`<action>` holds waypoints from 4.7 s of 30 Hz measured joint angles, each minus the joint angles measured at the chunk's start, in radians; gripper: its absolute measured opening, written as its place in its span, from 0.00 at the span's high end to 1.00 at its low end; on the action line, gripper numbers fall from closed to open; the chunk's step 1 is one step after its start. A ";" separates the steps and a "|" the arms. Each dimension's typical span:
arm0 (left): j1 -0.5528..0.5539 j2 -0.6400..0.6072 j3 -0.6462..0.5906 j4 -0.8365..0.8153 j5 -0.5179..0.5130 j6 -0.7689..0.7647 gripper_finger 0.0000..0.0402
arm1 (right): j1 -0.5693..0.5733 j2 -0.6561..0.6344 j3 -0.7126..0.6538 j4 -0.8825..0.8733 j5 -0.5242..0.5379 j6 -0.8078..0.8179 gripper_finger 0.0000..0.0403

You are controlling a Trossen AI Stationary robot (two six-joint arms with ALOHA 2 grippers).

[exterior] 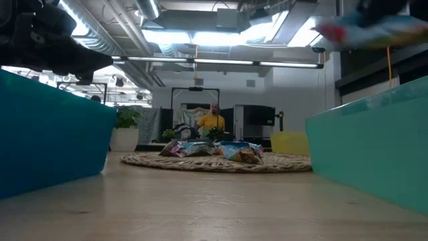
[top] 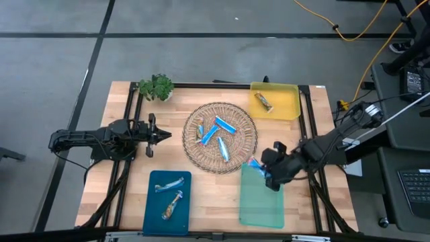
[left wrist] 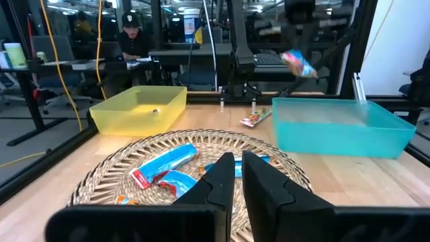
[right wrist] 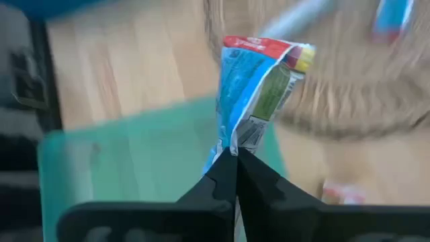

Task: Pick and place Granola Bars by type
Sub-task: Put the red granola bar into the green bin

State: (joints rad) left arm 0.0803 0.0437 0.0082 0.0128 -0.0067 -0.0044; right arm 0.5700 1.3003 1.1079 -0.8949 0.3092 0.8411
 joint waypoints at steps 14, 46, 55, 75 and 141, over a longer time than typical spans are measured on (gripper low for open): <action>0.000 0.000 0.000 0.000 0.000 0.000 0.94 | 0.030 0.144 -0.178 0.141 -0.101 0.097 0.97; 0.000 0.000 0.000 0.000 0.000 0.000 0.94 | 0.029 0.145 -0.348 0.333 -0.180 0.120 0.89; 0.000 0.000 0.000 0.000 0.000 0.000 0.93 | 0.029 0.144 -0.237 0.306 -0.167 0.062 0.73; 0.000 0.000 0.000 -0.001 0.000 0.000 0.94 | 0.029 0.144 0.231 -0.342 -0.092 -0.010 0.74; 0.000 0.000 0.000 -0.001 0.000 0.000 0.94 | 0.059 -0.371 -0.407 -0.284 -0.270 0.491 0.27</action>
State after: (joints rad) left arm 0.0806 0.0439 0.0083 0.0120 -0.0069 -0.0044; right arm 0.6293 0.9289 0.7014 -1.1791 0.0395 1.3323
